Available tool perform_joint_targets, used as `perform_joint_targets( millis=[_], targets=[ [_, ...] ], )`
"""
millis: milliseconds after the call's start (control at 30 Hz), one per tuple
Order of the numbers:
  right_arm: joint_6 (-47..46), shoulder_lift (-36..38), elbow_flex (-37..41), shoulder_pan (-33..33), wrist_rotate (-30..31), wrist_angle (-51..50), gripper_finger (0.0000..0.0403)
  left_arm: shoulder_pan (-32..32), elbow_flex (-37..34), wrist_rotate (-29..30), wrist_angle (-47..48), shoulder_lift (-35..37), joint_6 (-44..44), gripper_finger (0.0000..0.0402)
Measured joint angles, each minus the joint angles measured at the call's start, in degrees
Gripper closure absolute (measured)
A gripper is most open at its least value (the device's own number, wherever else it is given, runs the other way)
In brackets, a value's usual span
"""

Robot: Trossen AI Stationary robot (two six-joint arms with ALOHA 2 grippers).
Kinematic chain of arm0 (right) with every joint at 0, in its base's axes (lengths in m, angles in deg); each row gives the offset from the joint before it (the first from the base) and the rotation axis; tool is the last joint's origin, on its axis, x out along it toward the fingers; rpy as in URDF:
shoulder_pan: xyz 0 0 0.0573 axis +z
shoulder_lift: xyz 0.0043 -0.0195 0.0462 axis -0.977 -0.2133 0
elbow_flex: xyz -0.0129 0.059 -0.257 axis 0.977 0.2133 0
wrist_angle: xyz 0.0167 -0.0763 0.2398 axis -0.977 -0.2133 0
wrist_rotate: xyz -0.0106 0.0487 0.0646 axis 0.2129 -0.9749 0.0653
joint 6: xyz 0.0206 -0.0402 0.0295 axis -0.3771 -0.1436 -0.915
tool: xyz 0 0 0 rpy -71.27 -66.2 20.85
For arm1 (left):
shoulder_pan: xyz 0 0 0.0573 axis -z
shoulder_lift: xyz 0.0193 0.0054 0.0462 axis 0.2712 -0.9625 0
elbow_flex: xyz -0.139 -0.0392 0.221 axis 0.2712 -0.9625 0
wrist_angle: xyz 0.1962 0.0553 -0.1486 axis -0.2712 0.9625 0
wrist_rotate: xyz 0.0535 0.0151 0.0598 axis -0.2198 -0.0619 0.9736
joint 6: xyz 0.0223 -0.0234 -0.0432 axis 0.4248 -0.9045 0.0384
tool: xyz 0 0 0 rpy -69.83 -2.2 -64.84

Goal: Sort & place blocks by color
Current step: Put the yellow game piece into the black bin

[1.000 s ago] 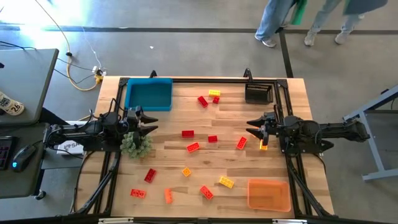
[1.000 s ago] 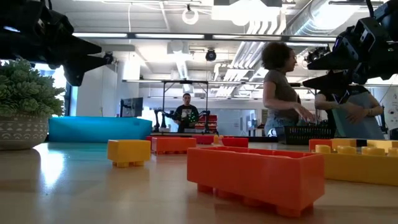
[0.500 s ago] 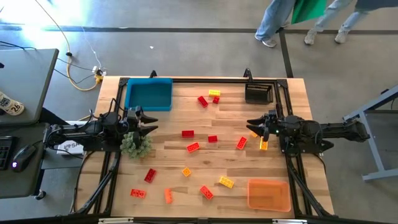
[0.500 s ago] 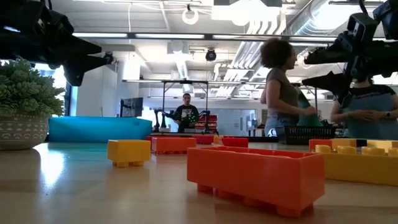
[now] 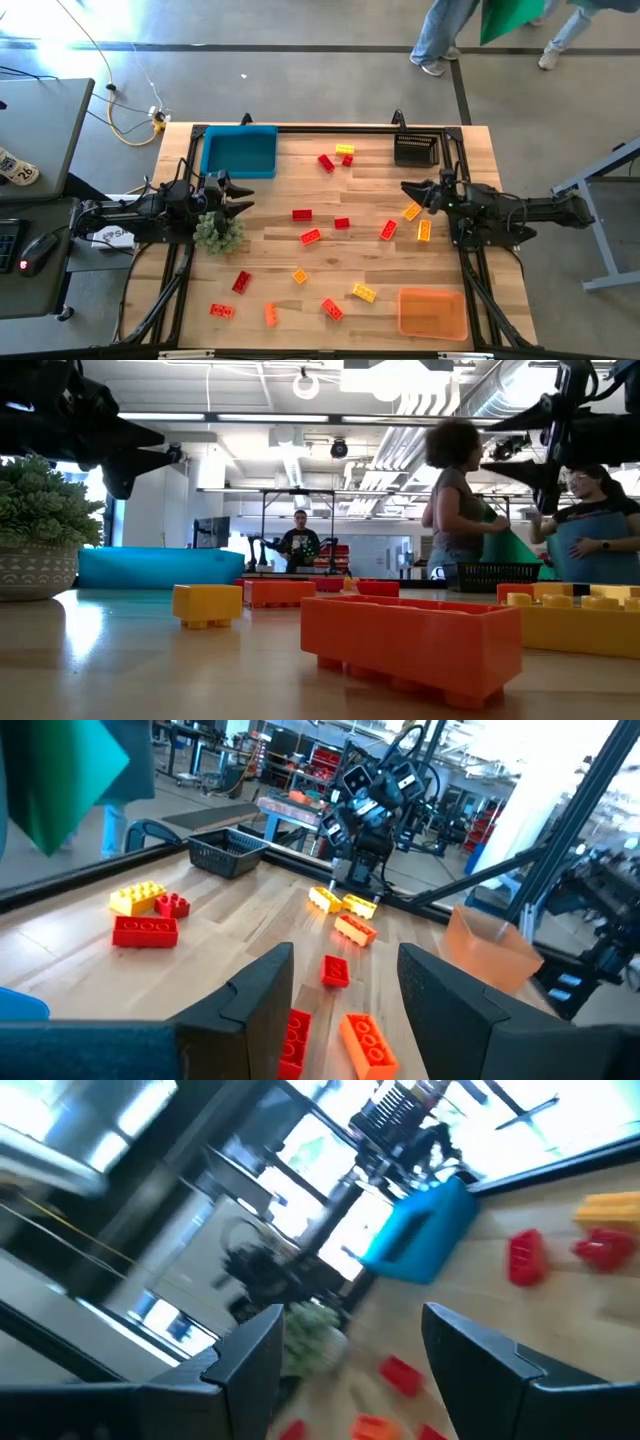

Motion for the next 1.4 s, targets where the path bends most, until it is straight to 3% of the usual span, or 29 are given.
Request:
perform_joint_targets(
  millis=[233,400,633,967,1400],
  targets=[
    [-2.67,0.01,-0.27,0.0,-0.07,6.1,0.0178,-0.01,0.02,-0.01,-0.05,0.0,-1.44,0.0232],
    [-1.4,-1.63,-6.12,0.0,-0.1,2.72,0.0178,-0.01,0.02,-0.01,-0.05,-0.02,-1.46,0.0232],
    [-4.56,-8.96,-21.43,0.0,1.0,-19.19,0.0178,0.0,0.02,-0.01,-0.05,-0.02,-1.47,0.0232],
    [-23.53,-23.93,-39.86,0.0,-3.15,-53.71,0.0178,0.0,0.02,-0.01,-0.05,-0.02,-1.46,0.0232],
    [-38.63,-39.77,-43.0,0.0,-15.25,-70.52,0.0178,0.01,0.01,-0.02,-0.05,-0.02,-1.46,0.0232]
  ],
)
